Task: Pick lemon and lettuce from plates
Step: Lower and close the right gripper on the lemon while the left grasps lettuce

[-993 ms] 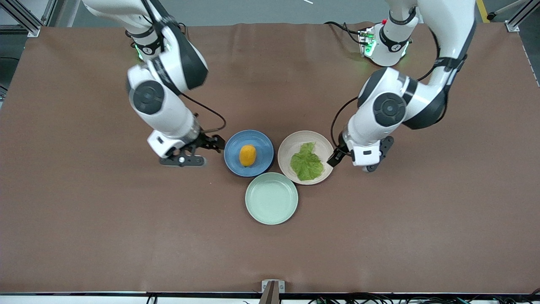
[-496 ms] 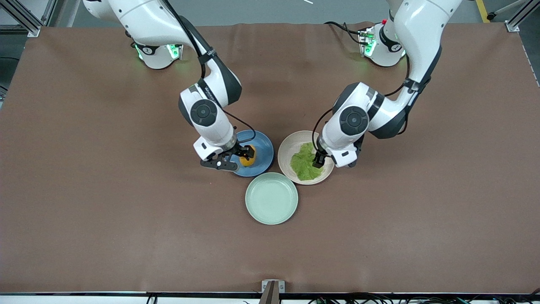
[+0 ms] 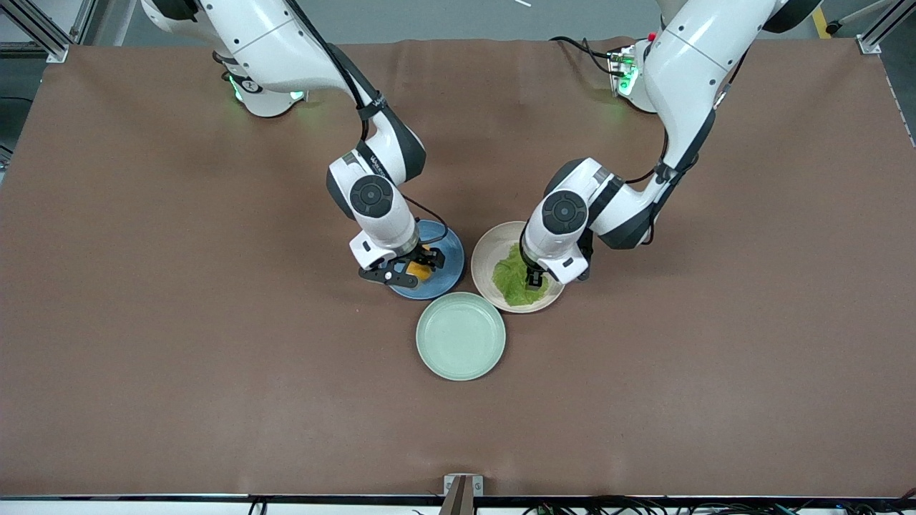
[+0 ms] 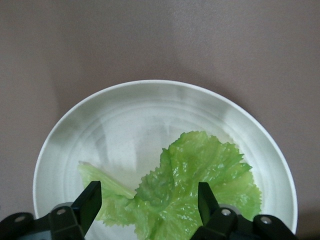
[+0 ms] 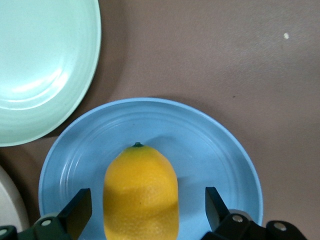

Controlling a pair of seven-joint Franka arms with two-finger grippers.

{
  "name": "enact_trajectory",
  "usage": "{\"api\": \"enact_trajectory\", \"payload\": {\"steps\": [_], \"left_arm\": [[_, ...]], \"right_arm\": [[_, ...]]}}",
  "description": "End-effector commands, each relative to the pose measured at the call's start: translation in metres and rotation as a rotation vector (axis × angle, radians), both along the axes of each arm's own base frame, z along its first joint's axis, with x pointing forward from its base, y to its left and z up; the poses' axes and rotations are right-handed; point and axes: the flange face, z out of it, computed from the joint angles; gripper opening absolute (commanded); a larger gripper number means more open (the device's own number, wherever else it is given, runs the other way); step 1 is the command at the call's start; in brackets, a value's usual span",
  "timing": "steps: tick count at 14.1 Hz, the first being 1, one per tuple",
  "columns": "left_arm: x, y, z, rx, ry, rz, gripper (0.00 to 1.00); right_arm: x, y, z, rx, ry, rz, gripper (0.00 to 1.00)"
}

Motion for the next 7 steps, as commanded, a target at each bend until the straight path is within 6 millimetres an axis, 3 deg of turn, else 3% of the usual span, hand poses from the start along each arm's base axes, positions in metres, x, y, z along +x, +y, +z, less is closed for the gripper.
{"api": "enact_trajectory", "payload": {"steps": [1,3,4,6,7], "left_arm": [[0.0043,-0.0041,-0.0055,-0.004,-0.016,0.034,0.82],[0.0043,-0.0039,-0.0129,-0.009,-0.014,0.040,0.71],[0.0046,-0.0040,-0.0133,-0.009,-0.014,0.038,0.61],[0.0069,-0.0047,-0.0100,-0.012,-0.022,0.036,0.32],[0.0081,-0.0050,-0.0066,-0.010,-0.033,0.026,0.12]], "right_arm": [[-0.0034,0.0118,-0.0054,0.008,-0.010,-0.006,0.81],[-0.0065,0.0146,-0.0094,0.005,-0.007,0.001,0.61],[-0.0067,0.0145,-0.0095,0.004,-0.006,0.000,0.48],[-0.0097,0.0174,-0.0083,0.001,0.000,0.007,0.28],[-0.0098,0.0176,-0.0057,0.000,-0.001,0.011,0.22]]}}
